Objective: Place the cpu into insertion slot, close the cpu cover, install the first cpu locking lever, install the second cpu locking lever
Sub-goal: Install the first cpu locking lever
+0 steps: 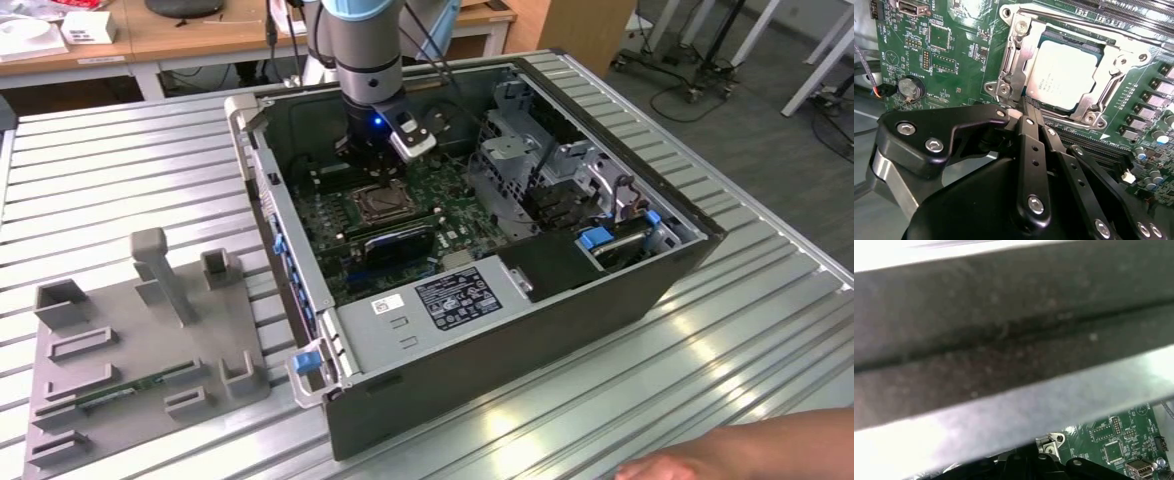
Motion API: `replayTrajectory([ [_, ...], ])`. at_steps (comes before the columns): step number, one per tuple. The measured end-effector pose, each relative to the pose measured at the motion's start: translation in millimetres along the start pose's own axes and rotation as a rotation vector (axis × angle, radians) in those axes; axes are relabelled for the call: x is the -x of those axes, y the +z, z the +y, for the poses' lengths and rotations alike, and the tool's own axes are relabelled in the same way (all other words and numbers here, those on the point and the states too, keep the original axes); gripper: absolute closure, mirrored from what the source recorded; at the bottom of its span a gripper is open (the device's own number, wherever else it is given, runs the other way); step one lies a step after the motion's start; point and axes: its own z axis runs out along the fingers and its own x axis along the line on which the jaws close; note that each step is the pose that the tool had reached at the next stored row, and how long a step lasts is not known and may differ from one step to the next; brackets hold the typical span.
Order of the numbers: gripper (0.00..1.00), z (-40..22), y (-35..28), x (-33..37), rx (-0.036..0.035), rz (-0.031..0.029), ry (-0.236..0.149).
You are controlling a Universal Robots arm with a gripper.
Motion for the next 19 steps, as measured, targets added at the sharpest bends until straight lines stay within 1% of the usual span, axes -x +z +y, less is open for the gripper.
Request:
replayTrajectory([
  [7, 0.9, 0.6, 0.1, -0.3, -0.0002, -0.0003, -0.003],
  [13, 0.9, 4.0, 0.2, -1.3, -0.0018, -0.0004, -0.003],
  [19, 0.9, 5.9, -0.6, -2.1, -0.0034, 0.0, -0.003],
])
